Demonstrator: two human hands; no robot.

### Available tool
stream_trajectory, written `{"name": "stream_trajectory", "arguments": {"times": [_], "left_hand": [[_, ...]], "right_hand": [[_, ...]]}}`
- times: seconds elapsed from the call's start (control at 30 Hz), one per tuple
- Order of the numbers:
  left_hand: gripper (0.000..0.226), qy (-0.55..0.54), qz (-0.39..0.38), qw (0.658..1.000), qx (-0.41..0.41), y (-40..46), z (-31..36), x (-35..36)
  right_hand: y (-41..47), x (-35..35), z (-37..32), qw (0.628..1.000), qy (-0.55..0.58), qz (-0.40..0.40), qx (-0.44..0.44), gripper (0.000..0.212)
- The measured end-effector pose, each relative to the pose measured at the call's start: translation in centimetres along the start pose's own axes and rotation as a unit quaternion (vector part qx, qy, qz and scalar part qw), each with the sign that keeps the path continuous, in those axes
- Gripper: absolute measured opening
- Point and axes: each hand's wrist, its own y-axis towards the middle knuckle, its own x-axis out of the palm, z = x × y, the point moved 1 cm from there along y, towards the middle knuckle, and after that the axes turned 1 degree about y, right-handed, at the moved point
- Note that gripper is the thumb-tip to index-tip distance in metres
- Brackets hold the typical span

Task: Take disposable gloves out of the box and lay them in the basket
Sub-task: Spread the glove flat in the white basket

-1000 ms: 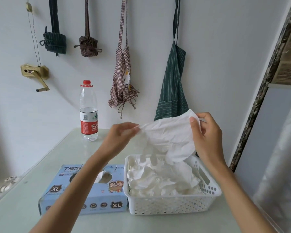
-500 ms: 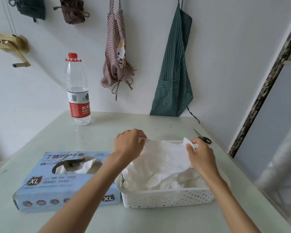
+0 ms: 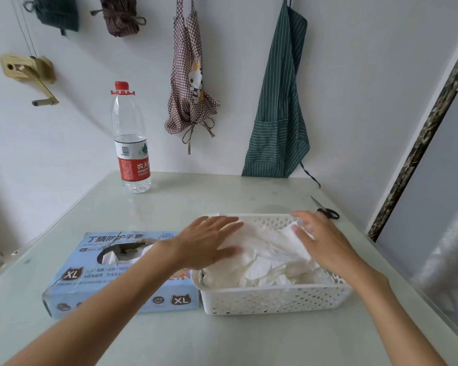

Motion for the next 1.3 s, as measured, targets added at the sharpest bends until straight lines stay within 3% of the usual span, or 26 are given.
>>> {"name": "stream_trajectory", "arguments": {"times": [0.07,0.1,0.27,0.47,0.53,0.67,0.83,0.93,1.03,1.17,1.23,1.3], "left_hand": [[0.083,0.057,-0.107,0.992,-0.035,-0.7,-0.1,0.1],[0.084,0.076,-0.139,0.986,-0.049,-0.6,0.0,-0.1],[0.099,0.135,-0.222,0.96,-0.108,0.6,0.8,-0.5],[0.102,0.154,-0.239,0.949,-0.133,0.8,1.5,-0.7],[0.101,0.13,-0.189,0.966,-0.12,0.4,1.5,-1.6],[0.094,0.047,-0.065,0.991,-0.112,-2.0,-0.7,-2.7],[0.106,-0.047,0.003,0.991,-0.127,-7.2,-5.0,-2.3],[0.115,-0.139,0.046,0.972,-0.182,-11.1,-9.4,-2.1],[0.085,-0.166,-0.008,0.956,-0.24,-14.5,-13.0,-1.8],[0.134,-0.194,-0.09,0.945,-0.247,-15.9,-15.2,-1.2],[0.141,-0.214,-0.08,0.945,-0.235,-15.6,-15.2,-0.7],[0.139,-0.225,-0.076,0.944,-0.23,-15.2,-14.7,-0.2]], "right_hand": [[-0.6,0.7,-0.8,0.979,-0.02,-0.202,0.001,0.06],[-0.7,1.0,-0.7,0.962,-0.055,-0.267,0.019,0.07],[-0.7,1.3,0.1,0.925,-0.16,-0.334,0.086,0.097],[-0.4,0.9,-0.3,0.929,-0.157,-0.327,0.069,0.103],[-0.3,0.2,-0.6,0.945,-0.141,-0.29,0.059,0.102],[-1.1,-1.2,-2.4,0.986,-0.106,-0.132,-0.008,0.073],[-2.2,-0.1,-5.2,0.977,-0.117,-0.173,-0.034,0.065],[-1.3,-0.8,-7.7,0.987,-0.057,-0.144,-0.032,0.053],[-0.5,0.6,-12.3,0.989,-0.041,-0.1,-0.097,0.036],[0.5,6.0,-18.6,0.971,-0.039,-0.092,-0.215,0.033],[1.2,8.7,-20.1,0.958,-0.068,-0.125,-0.251,0.041],[1.8,10.3,-20.7,0.948,-0.105,-0.144,-0.262,0.033]]}}
